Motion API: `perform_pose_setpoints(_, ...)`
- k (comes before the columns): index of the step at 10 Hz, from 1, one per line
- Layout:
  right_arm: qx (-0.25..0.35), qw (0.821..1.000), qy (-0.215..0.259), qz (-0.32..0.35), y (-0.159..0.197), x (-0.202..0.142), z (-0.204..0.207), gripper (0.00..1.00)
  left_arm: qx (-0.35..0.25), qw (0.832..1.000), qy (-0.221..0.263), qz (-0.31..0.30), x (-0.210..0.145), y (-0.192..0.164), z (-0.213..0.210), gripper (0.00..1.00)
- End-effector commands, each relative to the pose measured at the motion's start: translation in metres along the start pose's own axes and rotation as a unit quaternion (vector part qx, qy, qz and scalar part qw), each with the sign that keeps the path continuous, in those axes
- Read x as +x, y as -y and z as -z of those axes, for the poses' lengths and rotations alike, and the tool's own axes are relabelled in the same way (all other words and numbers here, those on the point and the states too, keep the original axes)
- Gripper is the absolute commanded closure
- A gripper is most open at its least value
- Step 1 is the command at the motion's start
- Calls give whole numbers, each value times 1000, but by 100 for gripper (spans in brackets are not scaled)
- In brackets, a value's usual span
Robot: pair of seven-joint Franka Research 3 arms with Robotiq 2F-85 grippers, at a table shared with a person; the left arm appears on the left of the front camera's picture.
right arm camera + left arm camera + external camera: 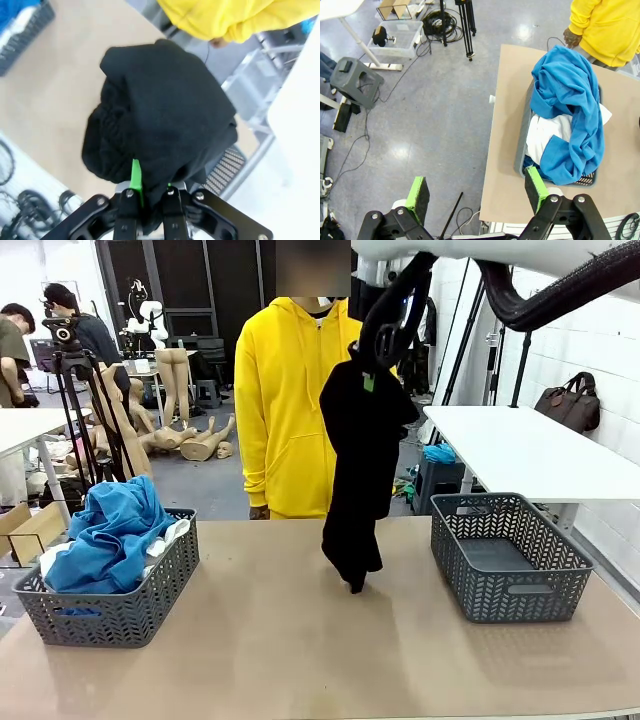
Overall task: Sort the tops and bottoms.
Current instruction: Lift clothes from the center of the table with your right hand, then sort the clothes according to human instructions.
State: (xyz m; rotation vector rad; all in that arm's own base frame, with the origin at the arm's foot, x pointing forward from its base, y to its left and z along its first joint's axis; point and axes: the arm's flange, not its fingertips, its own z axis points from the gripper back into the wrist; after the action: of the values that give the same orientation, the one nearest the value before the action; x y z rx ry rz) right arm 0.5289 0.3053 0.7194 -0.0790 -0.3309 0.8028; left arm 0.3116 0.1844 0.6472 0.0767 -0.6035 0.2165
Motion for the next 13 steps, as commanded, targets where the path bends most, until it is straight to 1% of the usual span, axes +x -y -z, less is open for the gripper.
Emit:
perform_pose_setpoints(1,-17,1000,3,11,0,20,-17,100,-4,1000,1,1,-1,-1,0,0)
perform_pose_setpoints(3,-27,999,18,17,-2,27,-36,100,-4,1000,1,1,-1,-1,0,0)
perform_pose_setpoints(4,-29,999,22,11,-6,25,-39,100,-4,1000,1,1,-1,-1,0,0)
perform_pose_setpoints(5,-31,999,20,12,-8,24,-38,100,-4,1000,1,1,-1,-1,0,0)
perform_pose_setpoints(6,-14,1000,27,5,-4,10,-29,100,-4,1000,1,1,-1,-1,0,0)
perform_pose_setpoints(13,-14,1000,27,5,-4,10,-29,100,-4,1000,1,1,-1,-1,0,0)
